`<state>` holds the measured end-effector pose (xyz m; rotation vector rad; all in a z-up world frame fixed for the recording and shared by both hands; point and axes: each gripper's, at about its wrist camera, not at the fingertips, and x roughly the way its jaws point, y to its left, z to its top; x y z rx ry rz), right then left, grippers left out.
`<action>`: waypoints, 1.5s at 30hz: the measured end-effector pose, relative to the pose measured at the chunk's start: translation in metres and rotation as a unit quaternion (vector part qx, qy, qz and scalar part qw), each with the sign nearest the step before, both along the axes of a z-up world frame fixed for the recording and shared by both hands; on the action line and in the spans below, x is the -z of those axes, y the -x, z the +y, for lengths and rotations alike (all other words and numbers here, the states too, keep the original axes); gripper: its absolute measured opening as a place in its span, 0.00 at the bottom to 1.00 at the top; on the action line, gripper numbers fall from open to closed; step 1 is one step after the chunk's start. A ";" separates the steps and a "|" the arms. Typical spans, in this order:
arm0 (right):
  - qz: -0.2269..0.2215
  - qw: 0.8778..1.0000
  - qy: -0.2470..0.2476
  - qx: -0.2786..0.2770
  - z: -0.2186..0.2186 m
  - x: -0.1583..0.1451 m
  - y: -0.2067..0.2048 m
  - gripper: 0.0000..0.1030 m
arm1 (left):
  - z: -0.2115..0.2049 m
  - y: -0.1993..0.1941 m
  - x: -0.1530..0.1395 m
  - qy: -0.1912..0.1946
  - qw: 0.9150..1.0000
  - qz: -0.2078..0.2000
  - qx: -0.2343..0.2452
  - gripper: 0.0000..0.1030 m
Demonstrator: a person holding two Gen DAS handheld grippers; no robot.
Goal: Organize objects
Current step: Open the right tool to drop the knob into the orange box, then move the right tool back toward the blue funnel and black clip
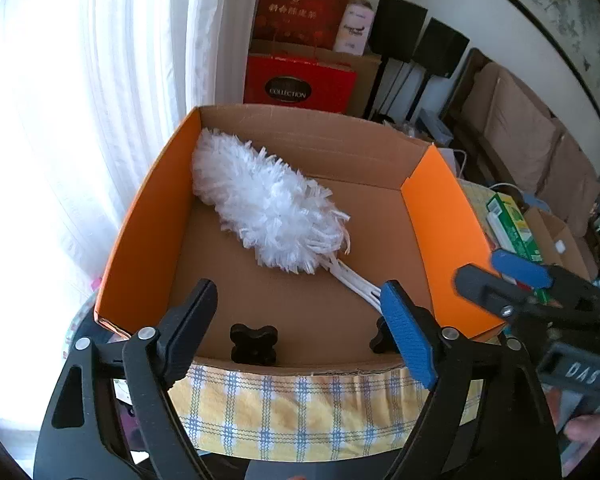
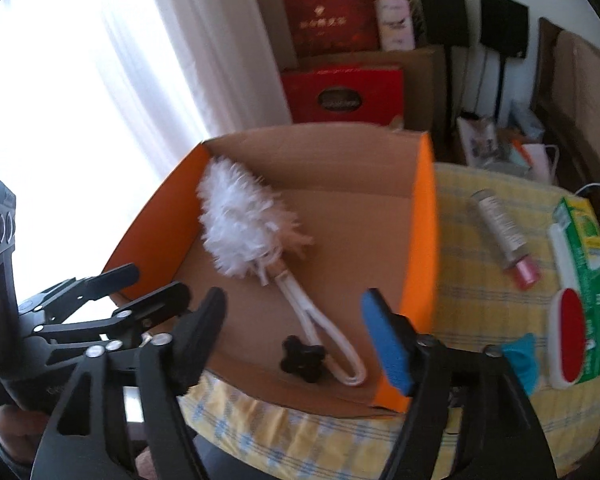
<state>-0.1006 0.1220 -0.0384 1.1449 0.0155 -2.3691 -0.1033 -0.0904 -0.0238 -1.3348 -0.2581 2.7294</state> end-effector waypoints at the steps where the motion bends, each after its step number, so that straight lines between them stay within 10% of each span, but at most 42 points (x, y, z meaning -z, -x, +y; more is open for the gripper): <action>1: 0.005 1.000 -0.003 0.005 0.004 -0.003 0.000 0.77 | 0.002 0.000 -0.002 0.004 1.000 0.004 0.001 0.83; 10: 0.039 0.998 -0.019 0.040 0.048 -0.023 -0.006 0.93 | 0.017 -0.005 -0.012 -0.007 1.000 0.027 0.014 1.00; 40: 0.005 0.986 -0.019 0.165 0.196 -0.001 -0.030 0.93 | 0.097 -0.079 -0.012 -0.059 0.988 0.057 0.132 1.00; 45: -0.004 0.984 -0.025 0.174 0.205 0.010 -0.029 0.80 | 0.106 -0.082 -0.009 -0.056 0.987 0.057 0.142 1.00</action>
